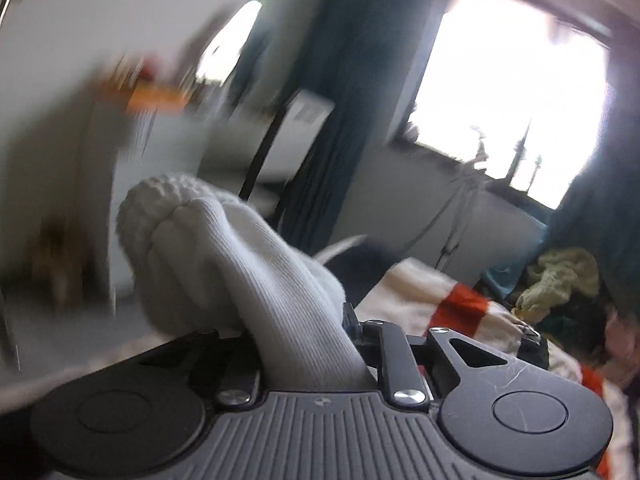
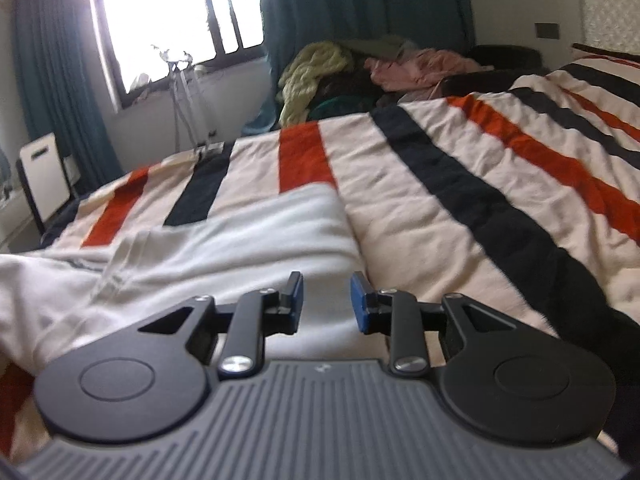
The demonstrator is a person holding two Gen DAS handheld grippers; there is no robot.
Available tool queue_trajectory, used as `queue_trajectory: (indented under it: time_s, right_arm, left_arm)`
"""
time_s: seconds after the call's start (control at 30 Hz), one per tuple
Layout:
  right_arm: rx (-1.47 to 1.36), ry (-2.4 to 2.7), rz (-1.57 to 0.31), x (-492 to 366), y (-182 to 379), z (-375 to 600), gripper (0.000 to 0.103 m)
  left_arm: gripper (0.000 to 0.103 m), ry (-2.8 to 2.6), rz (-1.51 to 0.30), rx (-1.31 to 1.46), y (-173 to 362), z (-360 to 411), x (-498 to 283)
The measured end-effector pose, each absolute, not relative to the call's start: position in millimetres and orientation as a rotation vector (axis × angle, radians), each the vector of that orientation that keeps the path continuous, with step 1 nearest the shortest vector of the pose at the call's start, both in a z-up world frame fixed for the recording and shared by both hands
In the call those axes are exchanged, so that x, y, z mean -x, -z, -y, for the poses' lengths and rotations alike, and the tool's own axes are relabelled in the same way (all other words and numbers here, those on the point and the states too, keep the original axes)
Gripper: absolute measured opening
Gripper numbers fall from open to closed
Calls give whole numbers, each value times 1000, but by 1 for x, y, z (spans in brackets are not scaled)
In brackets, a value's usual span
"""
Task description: Fold clothes
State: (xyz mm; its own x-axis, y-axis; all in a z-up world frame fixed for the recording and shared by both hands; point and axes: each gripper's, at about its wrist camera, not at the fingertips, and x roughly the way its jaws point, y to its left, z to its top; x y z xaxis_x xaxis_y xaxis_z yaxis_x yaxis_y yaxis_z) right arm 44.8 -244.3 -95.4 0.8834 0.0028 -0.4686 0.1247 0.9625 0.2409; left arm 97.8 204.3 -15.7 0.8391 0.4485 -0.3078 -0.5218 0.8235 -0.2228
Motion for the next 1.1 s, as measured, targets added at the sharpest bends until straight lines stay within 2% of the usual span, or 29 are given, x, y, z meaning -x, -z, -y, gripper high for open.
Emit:
queue_trajectory:
  time_s: [0.23, 0.37, 0.5, 0.67, 0.77, 0.87, 0.9, 0.97, 1.03, 1.1]
  right_arm:
    - [-315, 173, -373, -33, 86, 262, 30]
    - [-387, 263, -321, -28, 83, 280, 30]
    - [-457, 379, -294, -22, 85, 302, 30]
    - [-594, 477, -240, -14, 93, 330, 30]
    - [-646, 502, -173, -10, 97, 342, 39]
    - [-680, 500, -148, -10, 102, 351, 41]
    - [-697, 500, -156, -12, 104, 354, 41]
    - [-728, 499, -170, -15, 107, 358, 41]
    - [-728, 487, -177, -15, 107, 358, 41]
    - [-728, 475, -185, -16, 107, 357, 41]
  left_arm:
    - [18, -373, 14, -102, -18, -35, -94]
    - [18, -255, 48, -288, -5, 71, -95]
    - [18, -117, 19, -406, 31, 162, -93]
    - [18, 92, -168, -648, 111, 254, -85]
    - [19, 156, -247, -767, 152, 283, -81]
    - [22, 152, -259, -743, 154, 280, -90]
    - [26, 166, -278, -724, 151, 274, -99]
    - [45, 229, -322, -709, 145, 262, -111]
    - [77, 253, -326, -791, 143, 249, -105]
    - [91, 311, -332, -823, 129, 230, -91]
